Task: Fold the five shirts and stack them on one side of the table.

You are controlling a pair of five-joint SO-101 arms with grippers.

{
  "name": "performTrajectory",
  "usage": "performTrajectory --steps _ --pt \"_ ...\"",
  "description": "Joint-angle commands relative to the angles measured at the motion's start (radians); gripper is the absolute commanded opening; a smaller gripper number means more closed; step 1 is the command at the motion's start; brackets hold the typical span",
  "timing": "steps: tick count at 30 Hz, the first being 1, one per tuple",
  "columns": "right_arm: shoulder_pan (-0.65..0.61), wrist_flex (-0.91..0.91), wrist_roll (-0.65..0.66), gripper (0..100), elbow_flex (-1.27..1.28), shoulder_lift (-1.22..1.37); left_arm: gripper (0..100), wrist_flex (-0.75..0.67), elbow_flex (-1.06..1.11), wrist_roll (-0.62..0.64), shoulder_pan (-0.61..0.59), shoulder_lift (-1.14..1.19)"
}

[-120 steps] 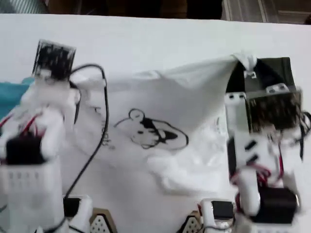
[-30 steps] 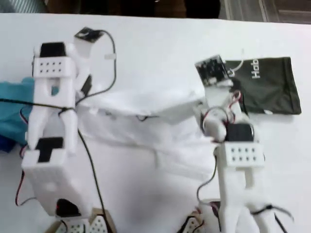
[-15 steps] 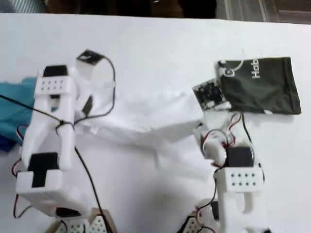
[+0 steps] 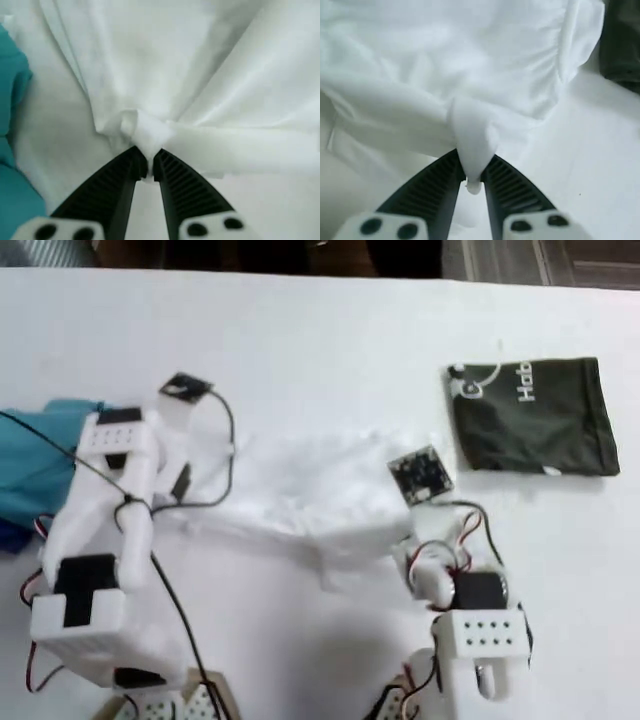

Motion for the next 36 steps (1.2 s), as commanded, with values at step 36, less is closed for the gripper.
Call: performTrajectory --steps 36 --pt "0.008 -0.269 -0.005 5.7 -0.25 0.087 3 0.23 -0.972 0.155 0.14 0.539"
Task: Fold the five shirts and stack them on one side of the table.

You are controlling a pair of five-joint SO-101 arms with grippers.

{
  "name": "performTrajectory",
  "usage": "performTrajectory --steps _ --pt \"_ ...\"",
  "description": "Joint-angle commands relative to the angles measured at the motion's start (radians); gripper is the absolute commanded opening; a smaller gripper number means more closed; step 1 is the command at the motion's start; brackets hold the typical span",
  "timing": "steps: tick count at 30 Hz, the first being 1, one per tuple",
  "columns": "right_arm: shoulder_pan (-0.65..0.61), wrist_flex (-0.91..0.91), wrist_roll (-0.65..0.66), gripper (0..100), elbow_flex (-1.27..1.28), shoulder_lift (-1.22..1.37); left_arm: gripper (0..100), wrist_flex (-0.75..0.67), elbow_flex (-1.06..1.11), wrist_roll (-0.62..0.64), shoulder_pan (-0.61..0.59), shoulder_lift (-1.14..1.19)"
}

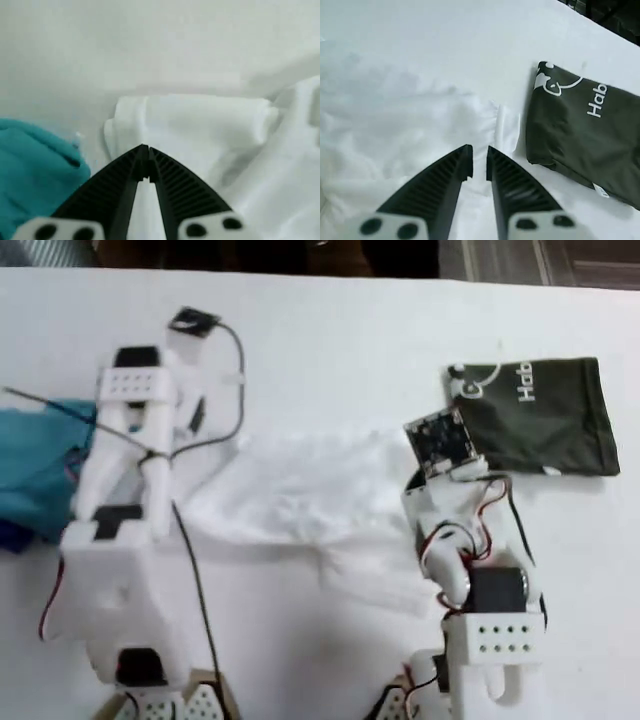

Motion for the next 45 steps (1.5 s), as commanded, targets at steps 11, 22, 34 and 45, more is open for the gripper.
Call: performTrajectory --steps 11,22,34,45 --pt "-0.019 -0.157 -0.08 2.0 -0.499 0.888 3 0.25 -0.634 0.038 0.084 0.407" --pt "-0.033 -0.128 -0.078 2.0 -0.813 1.368 3 0.261 -0.86 0.035 -0.046 0.572" --pt "0.087 -0.108 -0.075 2.0 -0.957 1.514 3 0.199 -0.877 0.034 -0.094 0.585" --pt "0.058 0.051 -0.081 2.3 -1.031 1.359 3 0.42 -1.099 0.032 -0.026 0.468"
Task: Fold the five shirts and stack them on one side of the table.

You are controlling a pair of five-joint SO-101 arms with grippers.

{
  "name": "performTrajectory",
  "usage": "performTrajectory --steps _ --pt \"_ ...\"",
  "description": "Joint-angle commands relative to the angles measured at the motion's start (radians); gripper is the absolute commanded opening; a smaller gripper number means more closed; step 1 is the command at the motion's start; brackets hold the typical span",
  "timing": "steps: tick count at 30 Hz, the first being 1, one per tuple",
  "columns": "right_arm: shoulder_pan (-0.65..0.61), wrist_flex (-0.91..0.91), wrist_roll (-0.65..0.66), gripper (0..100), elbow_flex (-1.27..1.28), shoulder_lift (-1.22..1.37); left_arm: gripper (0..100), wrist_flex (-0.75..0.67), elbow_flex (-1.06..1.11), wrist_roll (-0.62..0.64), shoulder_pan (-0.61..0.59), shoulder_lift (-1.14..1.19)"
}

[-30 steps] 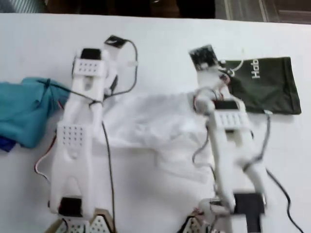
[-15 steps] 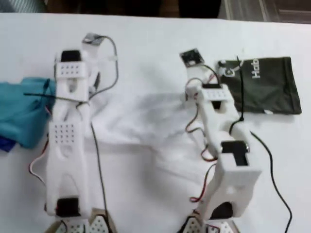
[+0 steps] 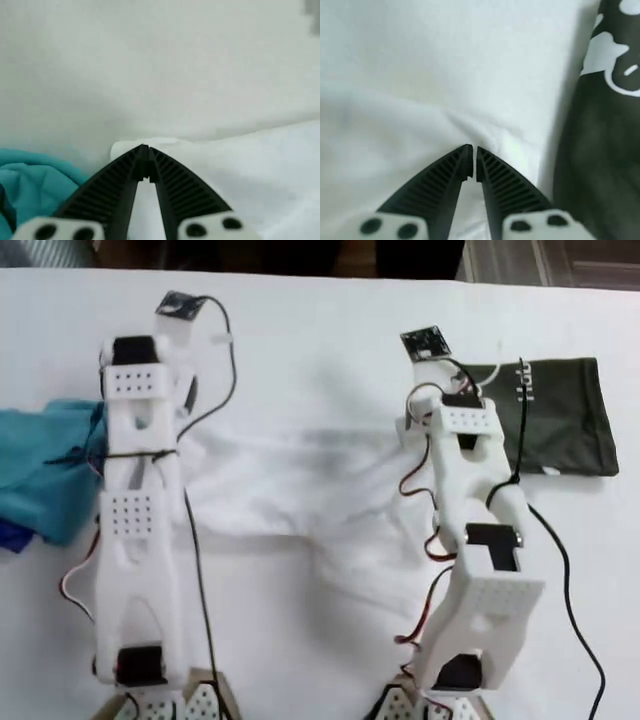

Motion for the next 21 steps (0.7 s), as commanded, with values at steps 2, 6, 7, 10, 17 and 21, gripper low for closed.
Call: performTrajectory --steps 2,6,7,10,17,21 --pt "-0.019 0.064 -0.009 2.4 -0.044 -0.179 3 0.031 0.004 -0.003 0.015 -0.176" --pt "-0.038 0.139 -0.002 2.6 -0.044 -0.275 6 0.031 0.249 0.005 0.012 -0.347" --pt "-0.039 0.16 -0.002 3.6 -0.044 -0.298 8 0.031 0.329 0.005 0.003 -0.399" --pt "-0.048 0.228 -0.002 9.9 -0.046 -0.369 14 0.025 0.565 0.046 -0.037 -0.555" --pt "-0.093 0.389 0.0 14.9 -0.044 -0.521 14 -0.123 0.975 0.058 -0.175 -0.727" --pt "-0.113 0.437 0.0 14.9 -0.044 -0.568 14 -0.212 1.099 0.054 -0.235 -0.727"
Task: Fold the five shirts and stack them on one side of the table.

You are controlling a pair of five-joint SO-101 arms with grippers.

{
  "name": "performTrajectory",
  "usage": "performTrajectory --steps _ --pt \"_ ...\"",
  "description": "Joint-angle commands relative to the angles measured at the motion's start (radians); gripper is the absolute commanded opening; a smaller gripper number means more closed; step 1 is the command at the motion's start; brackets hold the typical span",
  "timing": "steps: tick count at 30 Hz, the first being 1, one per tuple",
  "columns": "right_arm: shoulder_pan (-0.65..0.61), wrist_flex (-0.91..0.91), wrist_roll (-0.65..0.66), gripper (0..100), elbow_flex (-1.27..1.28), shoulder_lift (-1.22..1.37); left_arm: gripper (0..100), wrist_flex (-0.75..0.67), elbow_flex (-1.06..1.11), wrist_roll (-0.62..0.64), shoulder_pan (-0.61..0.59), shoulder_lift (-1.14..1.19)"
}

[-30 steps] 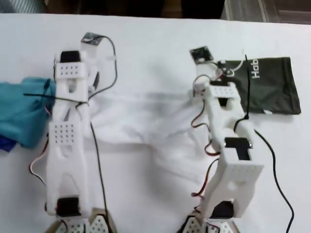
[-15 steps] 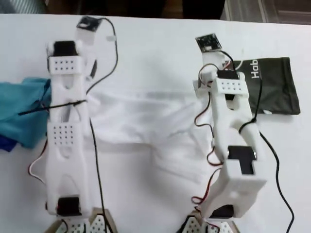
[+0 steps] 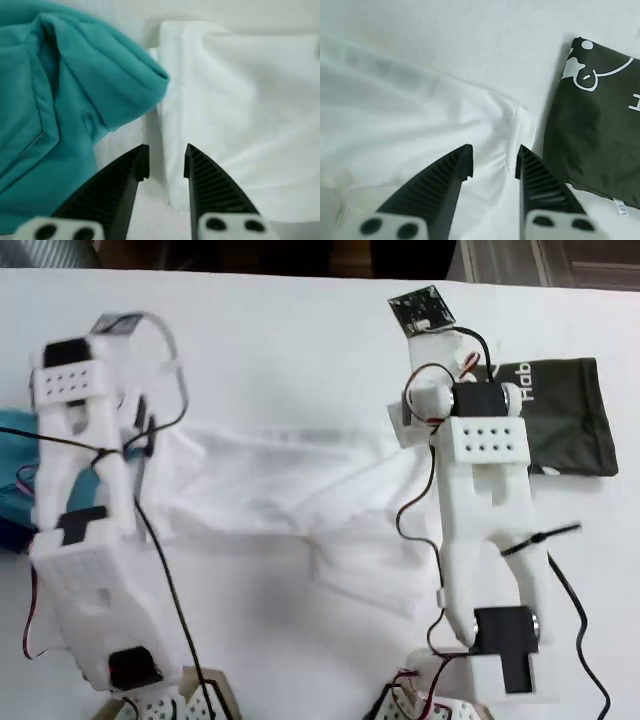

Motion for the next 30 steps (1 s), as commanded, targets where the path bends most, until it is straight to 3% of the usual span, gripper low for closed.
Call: performTrajectory --steps 1,19,25,30 --pt "-0.016 0.035 0.0 14.9 -0.044 -0.081 14 -0.071 0.091 0.0 -0.035 -0.075" --pt "-0.11 0.065 -0.009 14.9 -0.041 -0.084 14 -0.118 0.217 0.0 0.095 -0.057" --pt "-0.084 0.088 -0.003 14.9 -0.041 -0.09 2 -0.146 0.208 0.0 0.094 0.043" --pt "-0.068 0.09 -0.003 14.9 -0.031 -0.085 3 -0.14 0.145 0.003 0.097 0.066"
